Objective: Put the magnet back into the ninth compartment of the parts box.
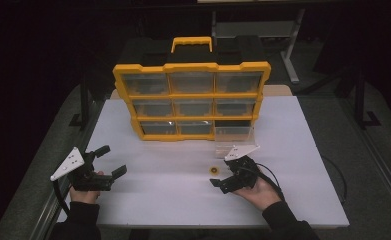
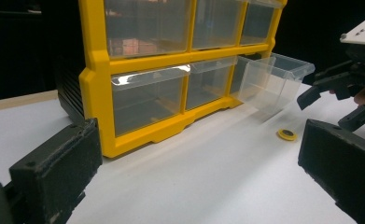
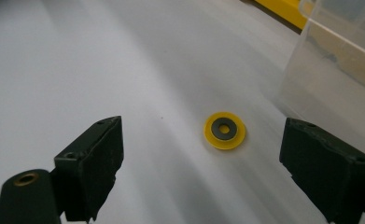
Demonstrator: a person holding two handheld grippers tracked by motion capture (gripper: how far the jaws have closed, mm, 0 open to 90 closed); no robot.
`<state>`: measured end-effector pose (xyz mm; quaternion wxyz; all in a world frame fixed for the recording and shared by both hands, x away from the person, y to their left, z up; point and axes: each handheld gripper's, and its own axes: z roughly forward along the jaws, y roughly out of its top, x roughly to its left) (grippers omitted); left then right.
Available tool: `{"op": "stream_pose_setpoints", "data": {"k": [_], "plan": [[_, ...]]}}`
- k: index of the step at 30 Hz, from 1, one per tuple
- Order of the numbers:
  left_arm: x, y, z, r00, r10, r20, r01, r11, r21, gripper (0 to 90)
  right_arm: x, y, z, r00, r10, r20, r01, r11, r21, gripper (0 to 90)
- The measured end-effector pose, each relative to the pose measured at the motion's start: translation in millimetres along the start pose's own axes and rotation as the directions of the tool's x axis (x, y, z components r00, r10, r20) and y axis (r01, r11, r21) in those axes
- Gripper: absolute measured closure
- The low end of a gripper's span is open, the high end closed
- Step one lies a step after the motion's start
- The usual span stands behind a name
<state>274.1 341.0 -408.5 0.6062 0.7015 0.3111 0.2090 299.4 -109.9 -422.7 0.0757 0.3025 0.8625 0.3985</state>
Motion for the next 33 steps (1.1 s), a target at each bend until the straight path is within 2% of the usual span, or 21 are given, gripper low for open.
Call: {"op": "stream_pose_setpoints", "data": {"k": [10, 17, 22, 27, 33], "plan": [[-0.1, 0.1, 0.0, 1.0000, 0.002, 0.002, -0.002, 1.0000, -0.001, 0.0, 1.3, 1.3, 13.5, 1.0000, 0.007, 0.004, -0.007, 0.999, 0.038, 14.4], [-0.1, -0.2, 0.9, 0.9999, 0.002, 0.011, -0.002, 1.0000, 0.000, 0.0, 0.4, 1.2, 19.7, 0.9998, 0.017, 0.003, -0.018, 0.997, 0.072, 18.8], [-1.2, -0.2, 1.8, 0.9998, 0.007, 0.017, -0.007, 1.0000, 0.003, 0.0, 1.2, 1.0, 24.4, 0.9997, 0.023, 0.007, -0.024, 0.997, 0.075, 20.7], [-1.3, -0.3, 1.9, 0.9998, 0.007, 0.020, -0.007, 1.0000, 0.001, 0.0, 1.7, 1.5, 27.6, 0.9988, 0.033, 0.036, -0.036, 0.996, 0.080, 27.0], [-1.4, -0.4, 2.3, 0.9997, 0.007, 0.022, -0.007, 1.0000, 0.001, 0.0, -0.1, 1.0, 31.4, 0.9967, 0.043, 0.069, -0.049, 0.995, 0.083, 29.9]]}}
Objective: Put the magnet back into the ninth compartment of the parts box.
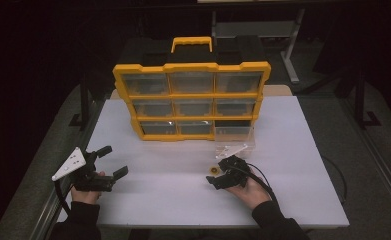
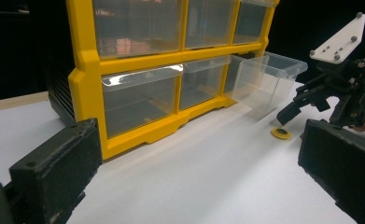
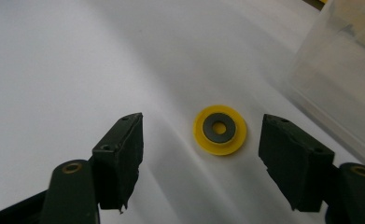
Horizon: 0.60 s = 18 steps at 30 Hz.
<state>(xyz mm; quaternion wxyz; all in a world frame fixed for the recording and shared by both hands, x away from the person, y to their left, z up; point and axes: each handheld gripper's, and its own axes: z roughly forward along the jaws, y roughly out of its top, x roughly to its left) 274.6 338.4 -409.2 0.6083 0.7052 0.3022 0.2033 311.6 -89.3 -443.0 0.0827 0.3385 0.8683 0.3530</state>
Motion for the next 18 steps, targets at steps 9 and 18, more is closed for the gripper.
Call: {"op": "stream_pose_setpoints", "data": {"k": [9, 18], "plan": [[-0.1, -0.1, 0.2, 1.0000, 0.001, 0.002, -0.001, 1.0000, 0.001, 0.0, 0.6, 1.2, 2.7, 0.9994, 0.000, 0.034, 0.001, 1.000, -0.008, 39.0], [-1.3, 0.2, -1.0, 0.9999, 0.012, -0.009, -0.012, 0.9999, -0.010, 0.0, -1.1, 0.9, 8.4, 0.9989, 0.000, 0.047, 0.000, 1.000, -0.011, 48.8]]}}
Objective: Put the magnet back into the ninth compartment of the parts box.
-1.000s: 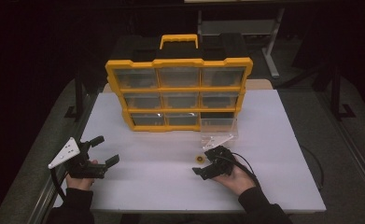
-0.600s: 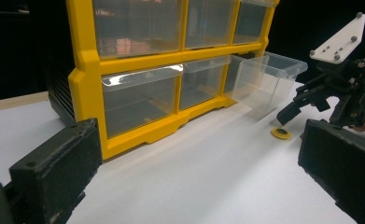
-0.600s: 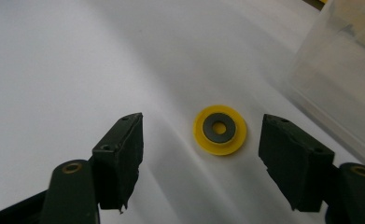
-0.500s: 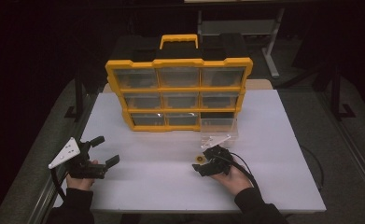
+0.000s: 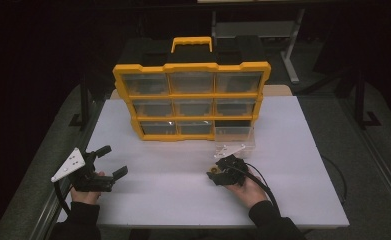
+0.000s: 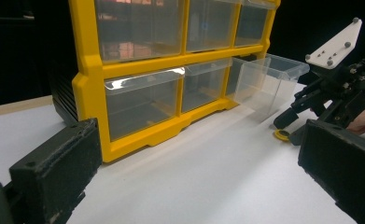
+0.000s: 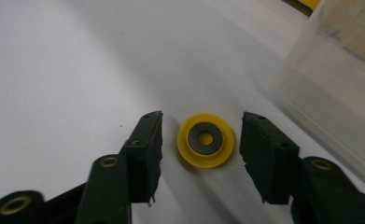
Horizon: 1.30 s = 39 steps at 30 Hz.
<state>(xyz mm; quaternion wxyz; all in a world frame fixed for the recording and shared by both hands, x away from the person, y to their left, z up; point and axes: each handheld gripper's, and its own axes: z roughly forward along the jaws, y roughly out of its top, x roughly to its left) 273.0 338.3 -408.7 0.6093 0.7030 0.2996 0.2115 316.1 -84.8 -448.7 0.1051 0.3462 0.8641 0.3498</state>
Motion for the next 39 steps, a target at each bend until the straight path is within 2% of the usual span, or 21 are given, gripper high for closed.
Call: {"op": "stream_pose_setpoints", "data": {"k": [8, 12, 19, 32, 39], "plan": [[-1.5, 0.7, -0.3, 0.9998, 0.016, -0.010, -0.016, 0.9998, -0.007, 0.0, -1.6, 0.8, 0.1, 0.9996, -0.014, 0.022, 0.014, 1.000, 0.003, 59.6], [-1.7, 0.8, -0.4, 0.9998, 0.017, -0.009, -0.017, 0.9998, -0.007, 0.0, -1.5, 1.2, -0.5, 0.9994, -0.026, 0.024, 0.025, 1.000, 0.009, 60.3], [-1.6, 0.9, -0.8, 0.9998, 0.016, -0.012, -0.016, 0.9998, -0.009, 0.0, -4.5, 1.7, -4.1, 0.9988, 0.011, -0.048, -0.011, 1.000, -0.002, 60.4], [-1.6, 0.7, -0.2, 0.9998, 0.019, -0.012, -0.019, 0.9998, 0.002, 0.0, -3.7, 3.8, -14.0, 0.9976, 0.012, -0.068, -0.014, 0.999, -0.029, 60.5], [-3.3, 1.0, 1.4, 0.9993, 0.036, -0.013, -0.036, 0.9992, 0.015, 0.0, -3.5, 5.5, -22.2, 0.9965, 0.012, -0.083, -0.016, 0.999, -0.045, 60.5]]}}
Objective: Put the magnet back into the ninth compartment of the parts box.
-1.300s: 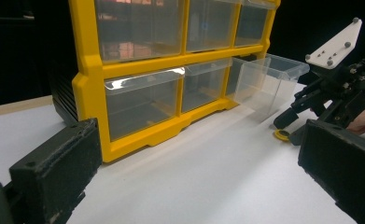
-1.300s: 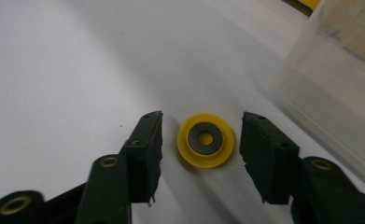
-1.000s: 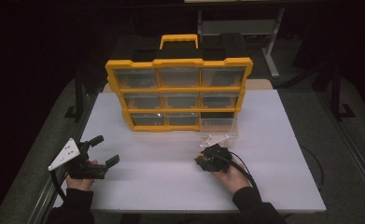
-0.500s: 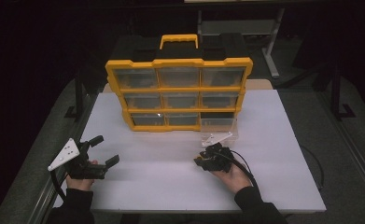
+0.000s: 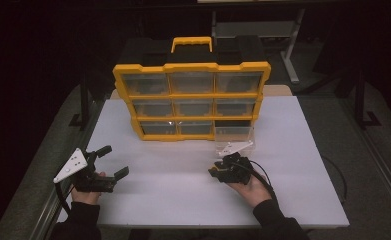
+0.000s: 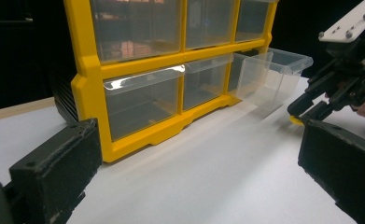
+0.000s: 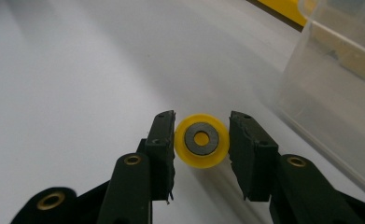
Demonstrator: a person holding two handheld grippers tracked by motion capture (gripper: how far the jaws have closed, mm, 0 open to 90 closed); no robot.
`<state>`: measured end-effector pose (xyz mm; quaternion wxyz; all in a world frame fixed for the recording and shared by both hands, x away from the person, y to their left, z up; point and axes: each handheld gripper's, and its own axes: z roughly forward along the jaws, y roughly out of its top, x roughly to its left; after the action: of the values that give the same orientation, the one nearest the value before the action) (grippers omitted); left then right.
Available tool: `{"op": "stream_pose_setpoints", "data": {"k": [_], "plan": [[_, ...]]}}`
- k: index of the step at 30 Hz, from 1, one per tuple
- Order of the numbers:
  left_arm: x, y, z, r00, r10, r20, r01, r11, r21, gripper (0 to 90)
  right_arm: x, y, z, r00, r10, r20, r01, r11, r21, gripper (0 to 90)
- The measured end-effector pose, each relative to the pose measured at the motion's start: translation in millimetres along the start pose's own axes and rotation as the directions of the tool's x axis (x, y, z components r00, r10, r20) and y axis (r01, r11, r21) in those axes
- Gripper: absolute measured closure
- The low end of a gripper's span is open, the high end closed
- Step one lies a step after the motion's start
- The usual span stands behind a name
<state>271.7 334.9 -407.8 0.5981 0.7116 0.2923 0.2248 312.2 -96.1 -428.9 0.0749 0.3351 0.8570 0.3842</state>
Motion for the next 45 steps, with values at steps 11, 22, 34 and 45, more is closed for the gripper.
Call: {"op": "stream_pose_setpoints", "data": {"k": [11, 22, 34, 45], "plan": [[-1.3, 0.4, 1.3, 0.9999, 0.016, 0.002, -0.016, 0.9998, 0.013, 0.0, -0.1, 3.9, -13.4, 0.9997, 0.014, -0.020, -0.015, 0.999, -0.046, 60.5], [-1.1, 0.8, 0.2, 0.9999, 0.014, -0.003, -0.014, 0.9999, 0.000, 0.0, 3.3, 10.9, -25.9, 0.9991, 0.002, -0.043, -0.005, 0.998, -0.061, 60.5], [-1.0, 0.9, 0.0, 0.9999, 0.013, -0.004, -0.013, 0.9999, -0.003, 0.0, 9.5, 19.5, -33.9, 0.9969, -0.022, -0.075, 0.019, 0.999, -0.049, 60.5], [-0.4, 0.3, -0.3, 1.0000, 0.007, -0.007, -0.007, 1.0000, -0.004, 0.0, 12.7, 25.0, -38.1, 0.9966, -0.037, -0.073, 0.034, 0.999, -0.038, 60.5]]}}
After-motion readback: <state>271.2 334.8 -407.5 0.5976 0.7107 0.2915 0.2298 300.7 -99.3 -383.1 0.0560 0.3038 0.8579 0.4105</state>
